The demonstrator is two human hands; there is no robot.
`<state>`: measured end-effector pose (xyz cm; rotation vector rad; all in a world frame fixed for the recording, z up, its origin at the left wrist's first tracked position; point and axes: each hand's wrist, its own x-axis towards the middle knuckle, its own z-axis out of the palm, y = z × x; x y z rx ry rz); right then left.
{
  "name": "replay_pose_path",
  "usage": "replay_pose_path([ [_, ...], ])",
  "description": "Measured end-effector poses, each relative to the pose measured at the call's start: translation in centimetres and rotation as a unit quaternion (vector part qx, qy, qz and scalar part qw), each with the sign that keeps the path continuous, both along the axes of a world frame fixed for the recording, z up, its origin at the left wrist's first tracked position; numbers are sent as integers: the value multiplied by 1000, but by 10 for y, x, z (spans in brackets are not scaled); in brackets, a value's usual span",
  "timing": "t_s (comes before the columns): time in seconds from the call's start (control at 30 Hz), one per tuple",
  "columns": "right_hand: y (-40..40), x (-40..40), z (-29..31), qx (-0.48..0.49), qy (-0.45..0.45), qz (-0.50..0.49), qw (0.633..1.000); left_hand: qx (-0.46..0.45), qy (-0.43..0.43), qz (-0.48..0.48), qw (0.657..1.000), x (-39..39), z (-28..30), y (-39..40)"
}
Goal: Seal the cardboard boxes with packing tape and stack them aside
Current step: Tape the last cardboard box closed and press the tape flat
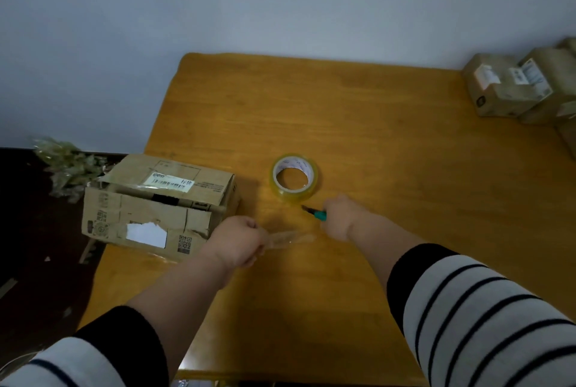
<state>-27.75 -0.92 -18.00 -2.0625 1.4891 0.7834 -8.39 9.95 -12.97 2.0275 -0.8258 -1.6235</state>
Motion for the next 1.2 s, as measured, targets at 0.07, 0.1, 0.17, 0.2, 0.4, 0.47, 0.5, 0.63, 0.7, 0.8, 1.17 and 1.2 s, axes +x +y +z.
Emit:
replay_pose_path([
  [0.07, 10, -8, -7, -13, 10, -7, 1000, -5, 4, -9, 1000, 0, 6, -1],
  [0.1, 15, -11, -9, -21, 8, -15, 1000, -7, 5, -13, 1000, 0, 9, -2],
  [0.17, 21, -14, -8, -36, 4, -8, 999, -11, 11, -15, 1000, -1, 15, -2],
  [0.2, 22, -14, -5, -41, 6, -2, 999, -14, 13, -16, 1000, -1, 17, -2],
  [0.4, 15, -2, 41, 89, -226, -303, 922, -56, -7, -14, 998, 1, 34, 5],
  [0.47, 23, -5, 56, 204, -374, -457, 781, -70, -14, -13, 997, 4, 40, 8],
  [0.5, 26, -8, 61, 245, -416, -471, 738, -78, -22, -16, 997, 6, 43, 10],
  [0.63, 50, -10, 83, 306, -456, -443, 709, -94, -36, -34, 994, 16, 55, 24],
  [0.7, 65, -3, 88, 302, -447, -421, 729, -94, -34, -50, 994, 26, 58, 33],
  [0.8, 91, 17, 92, 263, -423, -379, 780, -96, -18, -62, 993, 43, 61, 51],
  [1.17, 151, 73, 92, 182, -423, -389, 798, -93, -11, -54, 994, 111, 57, 106],
  [1.2, 152, 77, 92, 176, -428, -391, 795, -93, -15, -53, 994, 113, 56, 107],
])
